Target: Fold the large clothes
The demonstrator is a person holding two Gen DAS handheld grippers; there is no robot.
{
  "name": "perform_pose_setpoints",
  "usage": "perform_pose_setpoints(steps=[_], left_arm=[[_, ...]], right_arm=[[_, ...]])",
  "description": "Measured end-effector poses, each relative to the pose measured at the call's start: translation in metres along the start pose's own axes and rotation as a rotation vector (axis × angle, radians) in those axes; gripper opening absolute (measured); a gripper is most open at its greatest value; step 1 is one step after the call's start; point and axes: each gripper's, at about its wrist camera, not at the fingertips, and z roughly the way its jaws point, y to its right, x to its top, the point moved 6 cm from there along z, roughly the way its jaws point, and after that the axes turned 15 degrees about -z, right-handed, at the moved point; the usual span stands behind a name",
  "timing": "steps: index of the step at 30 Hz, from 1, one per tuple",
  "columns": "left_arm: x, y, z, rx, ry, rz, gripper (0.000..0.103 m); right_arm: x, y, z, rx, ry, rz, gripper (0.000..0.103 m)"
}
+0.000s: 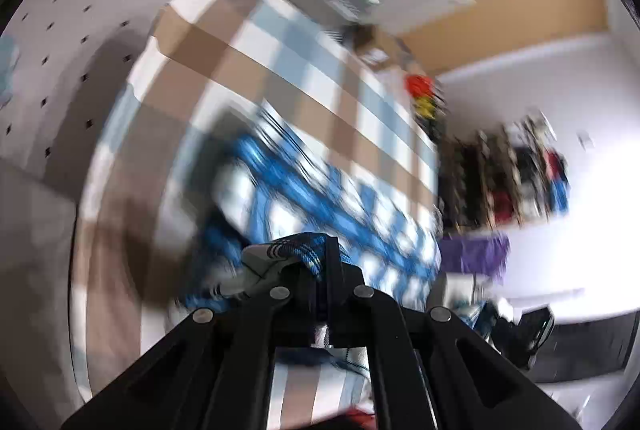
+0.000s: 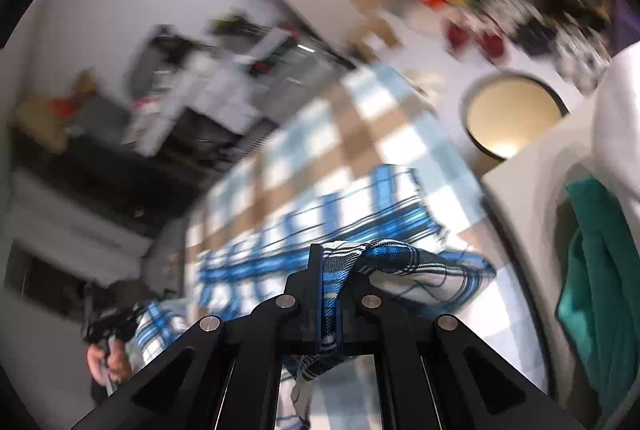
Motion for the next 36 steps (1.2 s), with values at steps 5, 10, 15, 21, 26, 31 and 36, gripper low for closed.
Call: perform_pose_setpoints(steps=[5,10,15,21,26,31,36], left_arm=[[0.054,-0.023,0.039,0.047,-0.002,-0.105,0.000],[0.060,-0.028,0.050,0.072,-0.043,-0.112,0.000],[0.053,-0.037,0.033,0.032,-0.087,-0.161,0.011],[0.044,-0.036,0.002,0.113,0.010,-0.099,0.069],[0.026,-0.013,-0.013,0.213,0.057,0.084,0.069],[-0.014,0.027,0.032,0.409,0.022,0.420,0.069],[-0.043,0.060,0.100,0.610,-0.001,0.770,0.069]], right_arm=[[0.040,0.042,0.061,-0.142,-0.113,0.058,0.006],[0.055,0.066,0.094,-0.168,-0.168,0.079,0.011],[0.065,0.090,0.084,-0.056,-0.071,0.219,0.059],[0.072,0.089,0.051,-0.012,0.069,0.168,0.067],[0.065,0.025,0.049,-0.107,0.026,-0.224,0.077],[0.024,-0.037,0.091,-0.157,-0.127,-0.531,0.078],[-0.015,-0.069,0.100,-0.024,-0.075,-0.476,0.078]])
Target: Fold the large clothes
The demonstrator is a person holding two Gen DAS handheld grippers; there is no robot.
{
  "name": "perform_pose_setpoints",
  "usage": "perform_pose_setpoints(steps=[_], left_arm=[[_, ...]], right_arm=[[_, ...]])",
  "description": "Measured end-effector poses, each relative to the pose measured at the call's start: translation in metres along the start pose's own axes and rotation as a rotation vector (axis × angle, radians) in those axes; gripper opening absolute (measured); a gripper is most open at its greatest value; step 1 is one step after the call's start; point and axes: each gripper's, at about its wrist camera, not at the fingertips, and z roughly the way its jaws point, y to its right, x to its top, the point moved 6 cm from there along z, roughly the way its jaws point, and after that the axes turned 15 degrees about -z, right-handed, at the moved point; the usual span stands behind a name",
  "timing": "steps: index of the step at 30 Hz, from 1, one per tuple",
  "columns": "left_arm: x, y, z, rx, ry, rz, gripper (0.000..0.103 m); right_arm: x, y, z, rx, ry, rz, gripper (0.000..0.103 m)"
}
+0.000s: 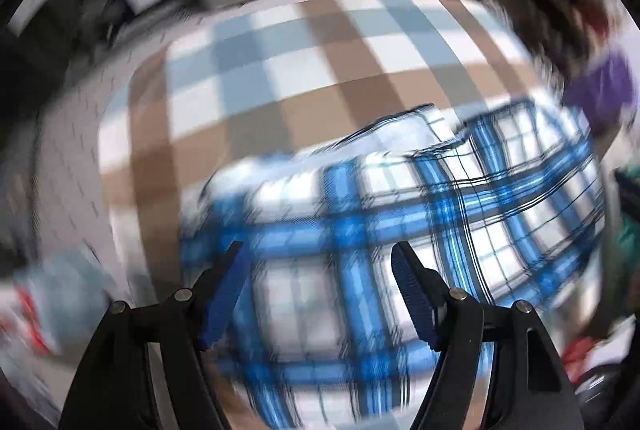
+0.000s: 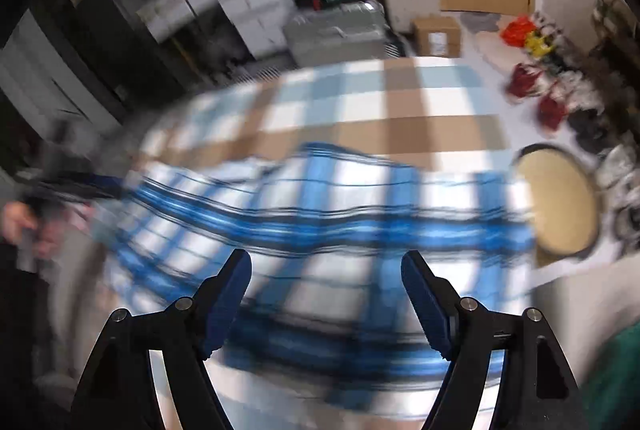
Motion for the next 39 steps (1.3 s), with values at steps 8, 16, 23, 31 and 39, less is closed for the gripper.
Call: perform_pose_setpoints(steps=[8,16,23,31,39], left_arm=[[0.028,0.064,0.060,0.067,-0.040,0.280,0.069],[0.026,0.069,0.080,-0.015,-0.076,0.379,0.013],[0.024,0.061,0.082,0.005,-0.005,0.362,0.000],[0.030,0.055,0.058,0.150,0.122,0.300,0.000],[0.067,0.042,0.063,0.217,0.205,0.101,0.000]], right_arm=[[-0.060,-0.105,-0.029,0.324,0.238,0.080,0.079],[-0.104,-0.134,-0.017,0.523,0.253,0.137,0.080],[-0.104,-0.153,-0.028,0.576,0.265,0.059,0.080],[-0.109,-0.149,-0.019,0.488,0.234,0.064,0.081],[-0.115,-0.129,-0.015,0.403,0.234,0.103,0.081]])
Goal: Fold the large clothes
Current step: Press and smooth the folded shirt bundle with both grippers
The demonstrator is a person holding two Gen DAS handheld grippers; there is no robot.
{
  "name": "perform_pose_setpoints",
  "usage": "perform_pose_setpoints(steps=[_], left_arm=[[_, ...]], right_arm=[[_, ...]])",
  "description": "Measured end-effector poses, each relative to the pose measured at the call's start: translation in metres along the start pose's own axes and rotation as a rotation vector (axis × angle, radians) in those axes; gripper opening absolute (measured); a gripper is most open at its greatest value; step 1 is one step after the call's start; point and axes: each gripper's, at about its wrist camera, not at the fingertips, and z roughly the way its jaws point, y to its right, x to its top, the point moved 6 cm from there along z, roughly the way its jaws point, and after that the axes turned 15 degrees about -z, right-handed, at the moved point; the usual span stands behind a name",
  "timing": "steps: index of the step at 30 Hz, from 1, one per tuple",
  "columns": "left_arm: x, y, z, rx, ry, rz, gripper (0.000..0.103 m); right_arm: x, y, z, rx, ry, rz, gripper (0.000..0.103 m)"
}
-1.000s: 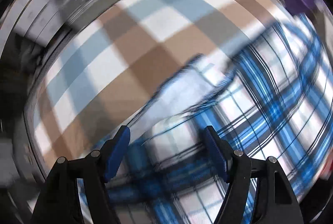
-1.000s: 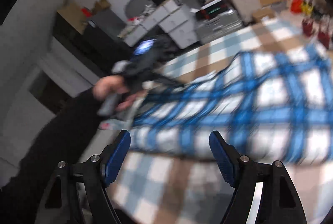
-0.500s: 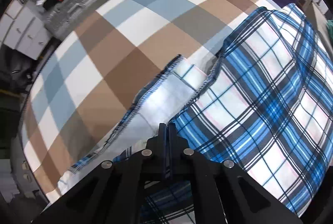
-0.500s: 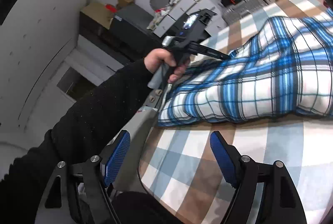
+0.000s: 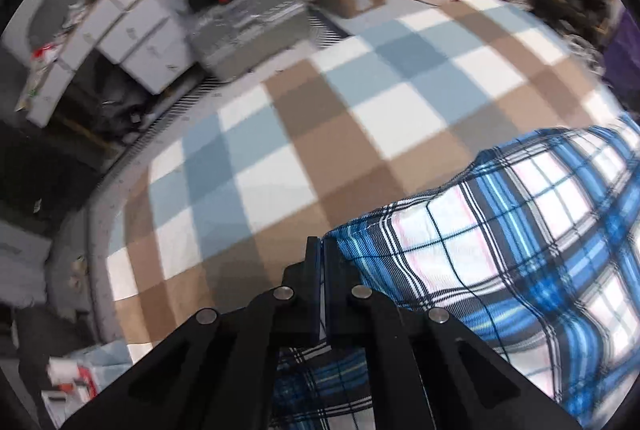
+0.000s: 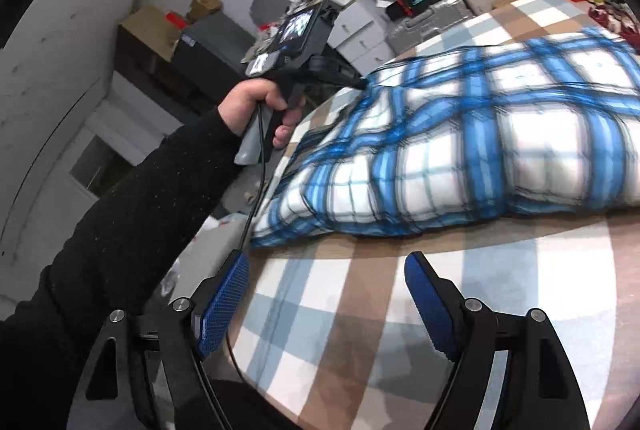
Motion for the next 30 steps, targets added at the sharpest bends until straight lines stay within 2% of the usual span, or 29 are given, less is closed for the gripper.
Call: perform_pose_setpoints(steps=[2,4,6,7,9,10,11,14,17,18,19,21,24,26,28,30], left_arm=[[-0.011,0.006,0.022,0.002,-0.086,0.006,0.000],[-0.023,0.006,0.026,0.004,-0.153,0.022,0.000],[-0.032,0.003,0.021,0.001,-0.169,0.037,0.001],[-0.035,-0.003,0.014,-0.002,-0.163,0.046,0.007],[-0.035,-0.018,-0.003,-0.011,-0.137,0.028,0.038],[-0.035,-0.028,-0.015,-0.026,-0.122,0.005,0.072],[-0.035,-0.040,-0.029,-0.035,-0.092,-0.023,0.082],[-0.048,-0.058,-0.061,-0.081,-0.036,-0.062,0.082],[-0.087,-0.059,-0.078,-0.154,-0.072,-0.041,0.082],[-0.102,-0.056,-0.080,-0.166,-0.082,-0.014,0.082],[-0.112,-0.051,-0.081,-0.172,-0.082,0.016,0.082],[-0.131,-0.041,-0.077,-0.166,-0.068,0.062,0.082],[-0.151,-0.035,-0.060,-0.166,-0.100,0.055,0.082],[-0.162,-0.034,-0.047,-0.165,-0.139,0.019,0.082],[-0.166,-0.038,-0.032,-0.145,-0.160,-0.022,0.083],[-0.167,-0.042,-0.026,-0.147,-0.165,-0.051,0.084]], right_arm=[[-0.001,0.007,-0.001,-0.023,-0.001,0.020,0.081],[-0.001,0.012,-0.003,-0.029,0.000,0.042,0.081],[-0.002,0.015,-0.006,-0.033,0.003,0.057,0.081],[-0.002,0.016,-0.006,-0.032,0.003,0.060,0.081],[-0.002,0.016,-0.007,-0.029,0.005,0.061,0.081],[-0.002,0.015,-0.007,-0.029,0.003,0.058,0.081],[-0.001,0.014,-0.007,-0.030,0.001,0.056,0.081],[0.002,0.011,-0.008,-0.035,0.008,0.041,0.081],[0.016,0.013,-0.022,-0.096,0.044,0.011,0.081],[0.022,0.017,-0.026,-0.133,0.051,-0.007,0.081],[0.030,0.023,-0.032,-0.207,0.047,-0.039,0.081],[0.043,0.037,-0.035,-0.316,0.011,-0.081,0.081],[0.065,0.061,-0.024,-0.390,-0.079,-0.105,0.081],[0.072,0.081,-0.006,-0.453,-0.191,-0.133,0.080],[0.062,0.107,0.014,-0.516,-0.328,-0.142,0.077],[0.046,0.128,0.027,-0.532,-0.425,-0.132,0.076]])
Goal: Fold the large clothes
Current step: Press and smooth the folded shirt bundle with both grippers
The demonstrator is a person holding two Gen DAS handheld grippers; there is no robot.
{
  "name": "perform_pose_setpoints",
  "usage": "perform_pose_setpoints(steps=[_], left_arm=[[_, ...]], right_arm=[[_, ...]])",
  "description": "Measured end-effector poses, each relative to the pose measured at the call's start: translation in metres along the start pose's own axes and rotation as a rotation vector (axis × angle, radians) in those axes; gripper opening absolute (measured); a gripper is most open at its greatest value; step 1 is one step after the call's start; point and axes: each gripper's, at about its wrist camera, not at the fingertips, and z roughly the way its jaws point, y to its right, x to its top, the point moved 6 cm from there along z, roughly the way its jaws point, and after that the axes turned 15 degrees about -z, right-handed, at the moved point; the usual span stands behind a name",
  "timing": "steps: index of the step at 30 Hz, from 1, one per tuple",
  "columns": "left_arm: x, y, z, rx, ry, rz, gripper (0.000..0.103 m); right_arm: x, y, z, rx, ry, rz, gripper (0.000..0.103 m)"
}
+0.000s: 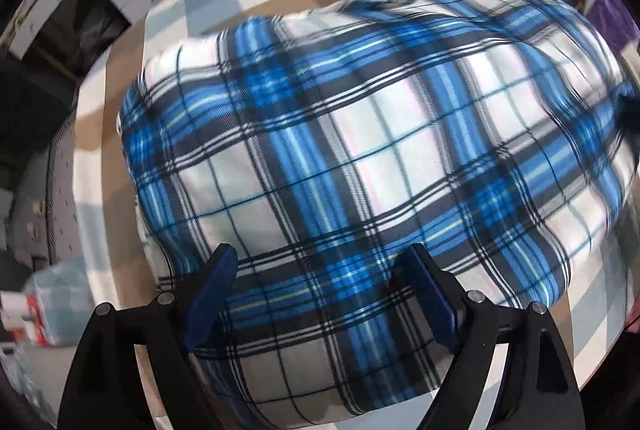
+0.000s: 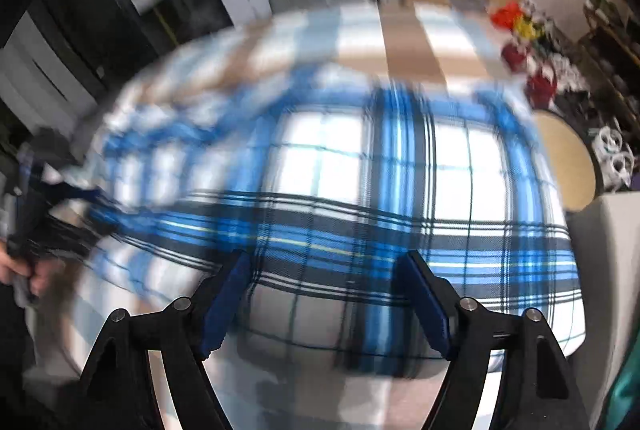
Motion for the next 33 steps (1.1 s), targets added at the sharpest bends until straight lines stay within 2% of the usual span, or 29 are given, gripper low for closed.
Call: perform_pose_setpoints(steps=[2,6,8,9,11,13,15,17,18,19,20,21,22,24,25,27,28,29,31,32,33], left_arm=[[0.004,-0.004,0.001,0.038,0.006,-0.005,0.084],[0.013,-0.004,-0.019,0.086,0.041,0.005,0.084],[0.012,0.014,-0.041,0.033,0.079,0.040,0.084],[0.011,0.027,-0.053,-0.005,0.109,0.056,0.084],[0.004,0.058,-0.072,-0.089,0.150,0.090,0.084],[-0.005,0.078,-0.071,-0.106,0.163,0.122,0.084],[-0.009,0.087,-0.048,-0.073,0.128,0.132,0.084],[-0.011,0.083,-0.016,-0.058,0.042,0.081,0.084],[-0.011,0.078,-0.005,-0.054,0.015,0.047,0.084],[-0.012,0.074,0.002,-0.062,0.000,0.024,0.085],[-0.011,0.069,0.006,-0.098,-0.006,-0.008,0.085],[-0.009,0.065,0.007,-0.110,-0.010,-0.030,0.087],[-0.007,0.060,0.009,-0.109,-0.016,-0.049,0.089],[-0.003,0.051,0.006,-0.106,-0.022,-0.066,0.089],[0.000,0.045,0.001,-0.091,-0.007,-0.070,0.089],[0.007,0.032,-0.012,-0.074,0.051,-0.080,0.089],[0.010,0.025,-0.017,-0.066,0.087,-0.080,0.089],[0.011,0.020,-0.016,-0.049,0.097,-0.081,0.089],[0.009,0.012,0.001,-0.023,0.058,-0.089,0.089],[0.007,0.009,0.015,-0.034,0.022,-0.101,0.089],[0.006,0.007,0.019,-0.057,0.020,-0.122,0.089]], right_arm=[[-0.015,0.012,0.019,-0.075,-0.084,-0.010,0.073],[-0.017,0.013,0.013,-0.104,-0.071,-0.037,0.070],[-0.008,0.009,-0.007,-0.122,-0.012,-0.024,0.068],[-0.003,0.003,-0.015,-0.104,0.020,-0.021,0.069],[0.013,-0.025,-0.029,0.001,0.086,-0.041,0.069],[0.021,-0.055,-0.030,0.074,0.116,-0.095,0.068],[0.021,-0.078,-0.015,0.081,0.084,-0.151,0.068],[0.010,-0.090,0.021,0.040,-0.010,-0.202,0.068],[0.006,-0.093,0.029,0.014,-0.028,-0.216,0.068],[0.000,-0.094,0.039,-0.019,-0.037,-0.243,0.068],[-0.003,-0.095,0.041,-0.032,-0.017,-0.265,0.069],[-0.005,-0.096,0.040,-0.041,0.012,-0.279,0.069],[-0.006,-0.096,0.039,-0.041,0.005,-0.277,0.069],[-0.006,-0.094,0.029,-0.024,-0.014,-0.238,0.066],[-0.004,-0.089,0.016,-0.009,0.019,-0.220,0.066],[-0.003,-0.076,-0.008,-0.047,0.085,-0.211,0.068],[-0.007,-0.061,-0.021,-0.101,0.105,-0.205,0.069],[-0.012,-0.049,-0.025,-0.141,0.095,-0.192,0.069],[-0.027,-0.025,-0.021,-0.173,0.048,-0.143,0.069],[-0.038,-0.013,-0.010,-0.172,-0.006,-0.107,0.069],[-0.046,-0.010,0.000,-0.167,-0.040,-0.085,0.069]])
